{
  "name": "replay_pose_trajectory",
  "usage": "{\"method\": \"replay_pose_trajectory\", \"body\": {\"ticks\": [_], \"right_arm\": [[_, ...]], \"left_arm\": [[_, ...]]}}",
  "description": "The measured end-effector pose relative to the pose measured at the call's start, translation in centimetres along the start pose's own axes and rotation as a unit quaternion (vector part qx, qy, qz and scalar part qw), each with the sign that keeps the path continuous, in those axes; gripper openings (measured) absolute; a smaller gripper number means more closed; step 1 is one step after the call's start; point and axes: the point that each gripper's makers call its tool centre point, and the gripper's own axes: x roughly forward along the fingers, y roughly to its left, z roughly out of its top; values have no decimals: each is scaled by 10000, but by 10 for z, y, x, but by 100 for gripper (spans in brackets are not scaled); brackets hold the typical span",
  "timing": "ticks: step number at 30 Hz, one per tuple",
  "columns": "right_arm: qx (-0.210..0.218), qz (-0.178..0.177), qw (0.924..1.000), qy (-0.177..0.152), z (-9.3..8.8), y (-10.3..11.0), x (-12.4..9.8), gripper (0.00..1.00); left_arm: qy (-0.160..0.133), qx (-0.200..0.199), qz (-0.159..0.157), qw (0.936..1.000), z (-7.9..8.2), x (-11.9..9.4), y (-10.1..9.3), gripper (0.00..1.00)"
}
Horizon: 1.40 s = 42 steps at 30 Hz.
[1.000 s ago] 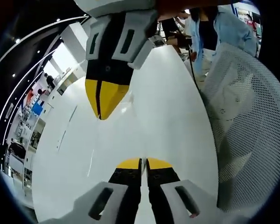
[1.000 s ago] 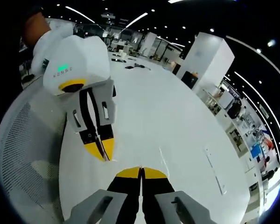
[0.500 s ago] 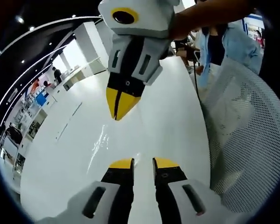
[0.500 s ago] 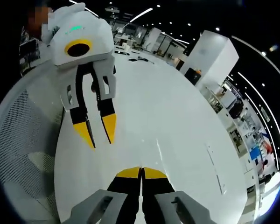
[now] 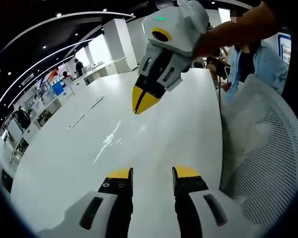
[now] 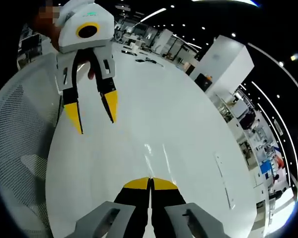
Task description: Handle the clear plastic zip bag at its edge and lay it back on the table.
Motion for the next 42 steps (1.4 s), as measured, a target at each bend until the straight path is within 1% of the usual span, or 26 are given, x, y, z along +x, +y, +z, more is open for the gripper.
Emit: {"method": "replay_pose_trajectory", "body": {"ticks": [3,5,6,7,10,11,16,18,19,21,24,29,31,35,36,37,39,42], "right_arm": [[28,-56,10000,28,0,-2,3,0],[49,-104,9999,82,-1,-5,7,0],[139,-136,9997,143,-2,-6,8,0],[137,-170,9997,145,-1,-7,9,0],[108,-266,9993,230,-3,-8,12,0],[111,-279,9993,235,-3,-9,13,0],[226,-445,9980,375,-8,-16,13,0],[293,-481,9975,427,-11,-18,15,0],[296,-518,9972,454,-13,-20,16,0],[328,-527,9969,487,-15,-21,17,0],[307,-539,9966,540,-19,-21,18,0],[131,-544,9967,587,-23,-24,24,0],[-13,-529,9967,620,-24,-25,25,0],[-134,-519,9964,657,-24,-29,25,0],[-273,-520,9962,644,-24,-32,28,0],[-501,-456,9963,534,-21,-32,30,0],[-463,-447,9963,576,-22,-31,30,0],[-424,-377,9964,632,-27,-33,37,0]], "left_arm": [[-30,-167,84,9998,0,-4,3,36],[-20,-244,112,9996,-2,-6,3,37],[-23,-242,133,9996,-2,-8,4,37],[-13,-246,154,9996,-5,-8,6,36],[-9,-312,211,9993,-5,-13,7,35],[-6,-329,215,9992,-8,-14,9,35],[89,-347,266,9990,-15,-17,12,33],[88,-387,285,9988,-14,-19,12,31],[76,-395,299,9987,-21,-16,17,30],[75,-400,308,9987,-15,-18,13,30],[68,-389,315,9987,-13,-18,13,29],[60,-402,326,9986,-11,-18,14,29],[70,-393,330,9987,-13,-18,15,29],[54,-403,367,9985,-12,-20,16,30],[61,-403,365,9985,-12,-20,15,30],[75,-383,371,9985,-12,-21,15,30],[76,-390,376,9985,-13,-22,15,30],[89,-407,366,9985,-20,-19,18,30]]}}
